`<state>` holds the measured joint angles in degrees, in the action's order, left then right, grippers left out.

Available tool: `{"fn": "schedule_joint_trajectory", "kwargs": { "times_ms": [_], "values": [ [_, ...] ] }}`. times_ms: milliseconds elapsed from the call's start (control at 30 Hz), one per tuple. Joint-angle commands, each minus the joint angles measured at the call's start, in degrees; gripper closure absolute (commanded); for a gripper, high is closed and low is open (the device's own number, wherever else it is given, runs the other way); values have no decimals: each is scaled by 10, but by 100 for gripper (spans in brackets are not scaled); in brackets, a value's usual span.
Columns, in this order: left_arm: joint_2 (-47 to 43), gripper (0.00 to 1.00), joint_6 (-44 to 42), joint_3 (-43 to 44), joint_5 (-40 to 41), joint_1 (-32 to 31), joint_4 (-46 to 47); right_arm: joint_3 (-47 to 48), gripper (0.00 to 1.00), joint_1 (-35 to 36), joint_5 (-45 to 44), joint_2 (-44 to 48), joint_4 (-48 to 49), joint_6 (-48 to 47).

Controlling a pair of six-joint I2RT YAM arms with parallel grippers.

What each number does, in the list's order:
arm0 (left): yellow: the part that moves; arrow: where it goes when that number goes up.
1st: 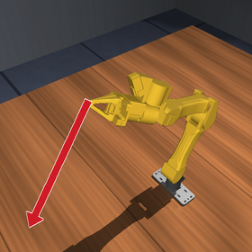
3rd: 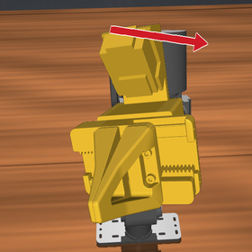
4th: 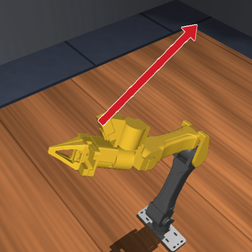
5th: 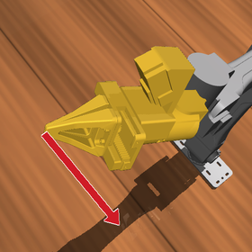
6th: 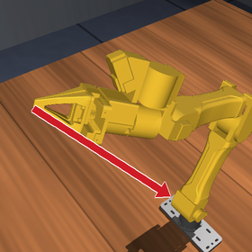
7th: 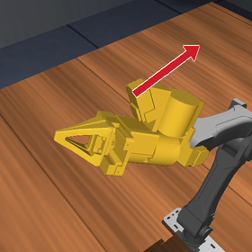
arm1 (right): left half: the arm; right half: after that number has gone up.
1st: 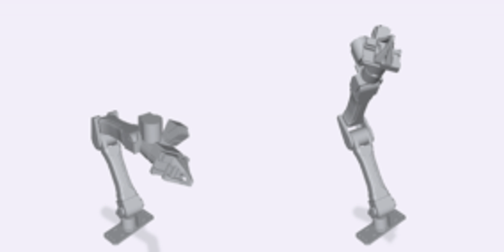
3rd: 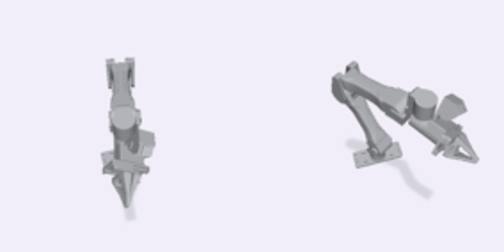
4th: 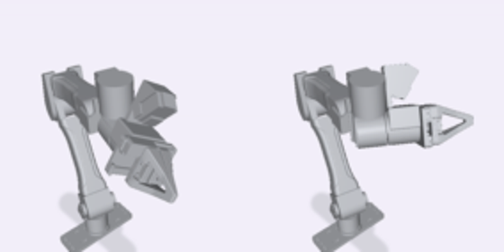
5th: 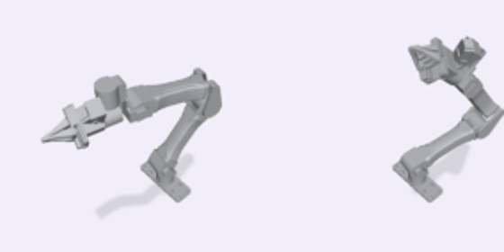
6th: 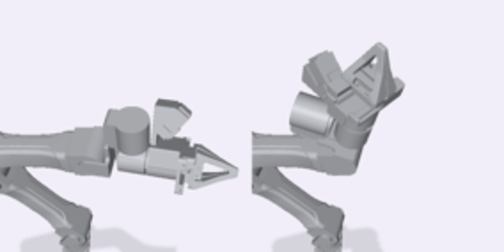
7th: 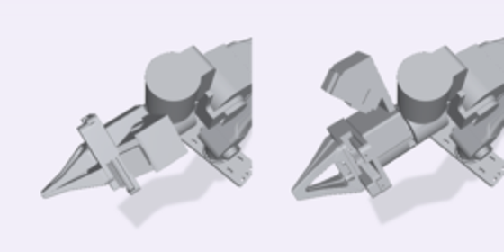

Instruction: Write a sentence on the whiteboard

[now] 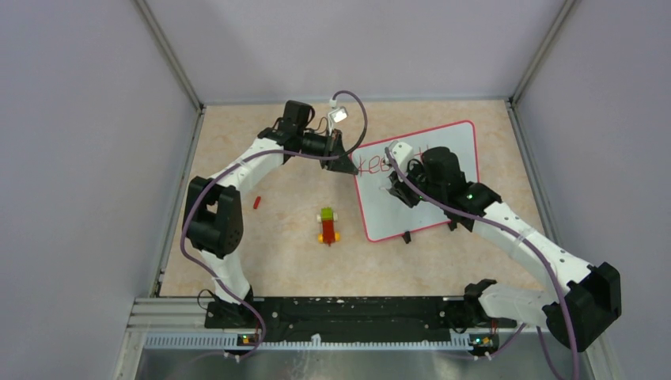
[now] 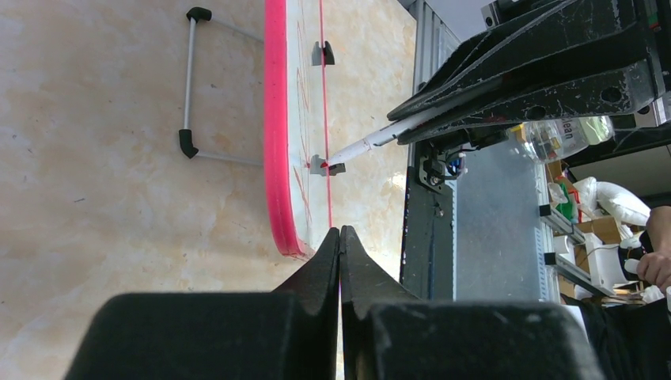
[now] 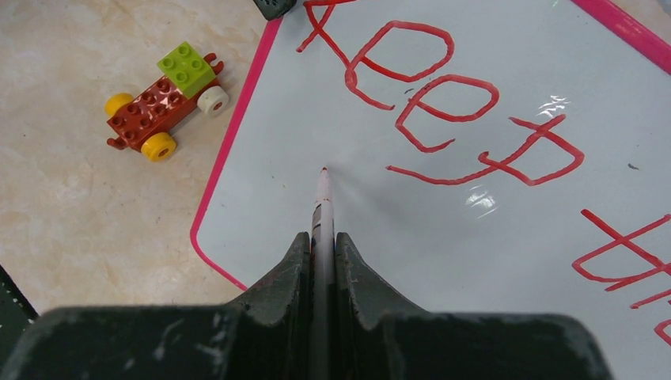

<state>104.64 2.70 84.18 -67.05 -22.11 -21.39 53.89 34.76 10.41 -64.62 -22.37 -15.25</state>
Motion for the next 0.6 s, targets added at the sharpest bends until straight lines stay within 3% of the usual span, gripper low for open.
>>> {"fn": "schedule_joint_trajectory", "kwargs": {
  "times_ms": [0,567],
  "values": [
    [0,100,-2,0,-7,-2,20,9,100,6,-21,2,5,-13],
    [-1,100,-8,-2,-6,-2,19,36,100,6,-25,-30,18,-10]
  ]
}}
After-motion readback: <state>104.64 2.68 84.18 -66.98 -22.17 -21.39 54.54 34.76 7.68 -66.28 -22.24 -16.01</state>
